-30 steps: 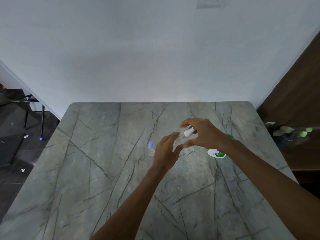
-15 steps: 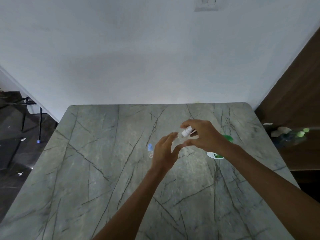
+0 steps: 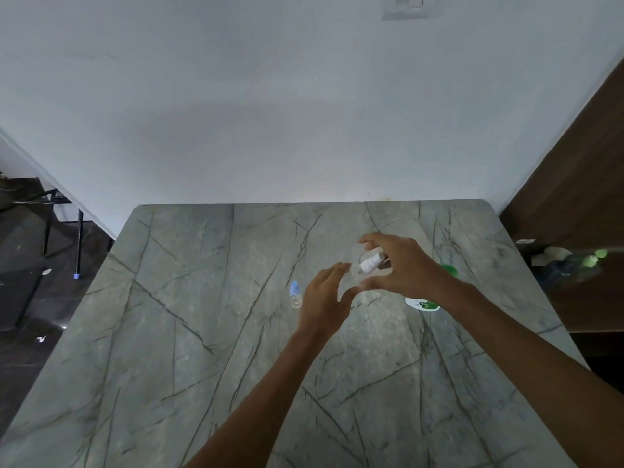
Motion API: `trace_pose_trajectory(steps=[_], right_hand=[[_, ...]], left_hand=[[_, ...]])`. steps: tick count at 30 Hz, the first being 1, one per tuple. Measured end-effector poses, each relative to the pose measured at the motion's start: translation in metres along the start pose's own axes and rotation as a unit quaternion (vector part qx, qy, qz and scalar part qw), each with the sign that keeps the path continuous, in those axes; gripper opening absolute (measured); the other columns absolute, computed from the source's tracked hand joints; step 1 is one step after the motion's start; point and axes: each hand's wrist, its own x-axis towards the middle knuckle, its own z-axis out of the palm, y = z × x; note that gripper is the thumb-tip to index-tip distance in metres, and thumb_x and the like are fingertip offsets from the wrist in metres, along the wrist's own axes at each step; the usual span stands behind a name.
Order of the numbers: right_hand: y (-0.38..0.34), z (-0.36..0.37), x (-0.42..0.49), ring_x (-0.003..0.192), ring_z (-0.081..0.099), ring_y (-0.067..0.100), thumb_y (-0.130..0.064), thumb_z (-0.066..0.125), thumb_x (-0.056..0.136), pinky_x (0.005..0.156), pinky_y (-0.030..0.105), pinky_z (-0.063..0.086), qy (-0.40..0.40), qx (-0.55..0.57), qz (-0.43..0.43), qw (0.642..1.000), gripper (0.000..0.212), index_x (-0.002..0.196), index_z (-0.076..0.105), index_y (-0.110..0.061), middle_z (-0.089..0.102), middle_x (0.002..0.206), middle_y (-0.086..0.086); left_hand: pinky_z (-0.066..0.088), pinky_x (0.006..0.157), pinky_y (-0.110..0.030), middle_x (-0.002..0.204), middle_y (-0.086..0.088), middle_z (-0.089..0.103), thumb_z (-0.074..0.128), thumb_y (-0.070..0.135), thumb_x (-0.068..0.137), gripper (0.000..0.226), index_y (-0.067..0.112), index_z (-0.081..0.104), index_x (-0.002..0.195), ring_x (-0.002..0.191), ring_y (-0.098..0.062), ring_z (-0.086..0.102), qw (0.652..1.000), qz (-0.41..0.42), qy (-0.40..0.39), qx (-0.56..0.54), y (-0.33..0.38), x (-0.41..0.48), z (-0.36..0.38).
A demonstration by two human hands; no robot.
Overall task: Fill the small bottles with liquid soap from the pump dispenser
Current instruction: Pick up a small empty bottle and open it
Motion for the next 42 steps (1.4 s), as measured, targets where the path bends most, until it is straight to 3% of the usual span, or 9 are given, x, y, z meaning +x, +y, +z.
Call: trace_pose_trajectory(steps=[6, 10, 14, 19, 26, 29, 32, 35, 42], right_hand=[[0.005, 0.009, -0.001, 0.076, 0.067, 0.010, -0.033, 0.074, 0.083, 0.074, 0.029, 0.058, 0.031, -0.041, -0.008, 0.999, 0.024, 0.099, 0.072, -0.014, 0.074, 0.089, 0.000], [0.006, 0.002, -0.003, 0.073, 0.067, 0.009, -0.016, 0.077, 0.080, 0.070, 0.022, 0.056, 0.038, -0.030, -0.011, 0.999, 0.014, 0.092, 0.072, -0.013, 0.073, 0.083, -0.001], [0.011, -0.012, -0.008, 0.067, 0.063, -0.001, -0.010, 0.076, 0.079, 0.058, 0.002, 0.042, 0.083, -0.008, 0.006, 0.996, 0.011, 0.087, 0.071, -0.014, 0.069, 0.076, -0.006], [0.023, -0.022, -0.017, 0.064, 0.057, -0.015, -0.010, 0.072, 0.084, 0.054, 0.001, 0.038, 0.131, 0.031, 0.054, 0.989, 0.008, 0.090, 0.070, -0.016, 0.064, 0.071, -0.014], [0.049, 0.032, -0.012, 0.069, 0.064, -0.004, -0.015, 0.072, 0.085, 0.057, 0.004, 0.044, 0.138, 0.104, 0.130, 0.976, 0.010, 0.092, 0.069, -0.020, 0.069, 0.077, -0.011], [0.060, 0.074, 0.002, 0.071, 0.070, 0.013, -0.017, 0.072, 0.085, 0.065, 0.021, 0.053, 0.144, 0.138, 0.176, 0.964, 0.006, 0.090, 0.071, -0.014, 0.072, 0.076, -0.003], [0.068, 0.115, 0.017, 0.070, 0.062, 0.015, -0.019, 0.073, 0.084, 0.059, 0.015, 0.037, 0.149, 0.108, 0.183, 0.966, 0.009, 0.087, 0.072, -0.010, 0.070, 0.076, 0.001], [0.074, 0.146, 0.030, 0.071, 0.060, 0.014, -0.020, 0.070, 0.088, 0.058, 0.005, 0.038, 0.117, 0.115, 0.196, 0.967, 0.012, 0.088, 0.071, -0.008, 0.067, 0.077, 0.000], [0.093, 0.190, 0.052, 0.072, 0.064, 0.018, -0.026, 0.067, 0.085, 0.057, 0.017, 0.038, 0.075, 0.103, 0.190, 0.973, 0.014, 0.083, 0.071, -0.012, 0.071, 0.078, 0.002]], left_hand=[[0.040, 0.098, -0.025, 0.129, -0.002, 0.062, 0.065, 0.036, 0.090, 0.046, 0.013, 0.057, 0.130, 0.118, -0.016, 0.056, 0.999, -0.025, -0.018, -0.010, -0.002, -0.004, 0.006], [0.041, 0.099, -0.023, 0.127, -0.001, 0.063, 0.066, 0.035, 0.089, 0.045, 0.015, 0.057, 0.129, 0.117, -0.015, 0.057, 0.998, -0.047, -0.024, -0.026, -0.010, -0.010, 0.006], [0.030, 0.094, -0.001, 0.119, -0.002, 0.067, 0.072, 0.027, 0.086, 0.041, 0.011, 0.062, 0.122, 0.109, -0.014, 0.061, 0.996, -0.070, -0.005, -0.049, -0.017, -0.016, 0.005], [0.053, 0.092, -0.032, 0.115, 0.005, 0.068, 0.072, 0.034, 0.085, 0.043, 0.015, 0.062, 0.123, 0.104, -0.005, 0.062, 0.990, -0.114, 0.018, -0.075, -0.039, -0.026, 0.005], [0.055, 0.086, -0.026, 0.109, 0.008, 0.069, 0.070, 0.037, 0.084, 0.042, 0.016, 0.064, 0.120, 0.098, -0.002, 0.064, 0.984, -0.140, 0.071, -0.081, -0.050, -0.040, -0.003], [0.053, 0.087, -0.020, 0.110, 0.012, 0.066, 0.068, 0.039, 0.084, 0.043, 0.015, 0.064, 0.120, 0.099, 0.000, 0.063, 0.983, -0.136, 0.091, -0.085, -0.051, -0.043, -0.009], [0.054, 0.088, -0.023, 0.111, 0.011, 0.067, 0.066, 0.041, 0.085, 0.044, 0.015, 0.064, 0.121, 0.101, 0.000, 0.063, 0.985, -0.130, 0.082, -0.079, -0.059, -0.048, -0.010], [0.056, 0.086, -0.028, 0.112, 0.009, 0.068, 0.066, 0.042, 0.085, 0.047, 0.014, 0.063, 0.122, 0.101, -0.001, 0.064, 0.986, -0.131, 0.074, -0.074, -0.069, -0.055, -0.009], [0.053, 0.086, -0.020, 0.109, 0.032, 0.059, 0.063, 0.045, 0.084, 0.040, 0.033, 0.056, 0.121, 0.102, 0.005, 0.062, 0.983, -0.136, 0.072, -0.100, -0.074, -0.062, -0.013]])
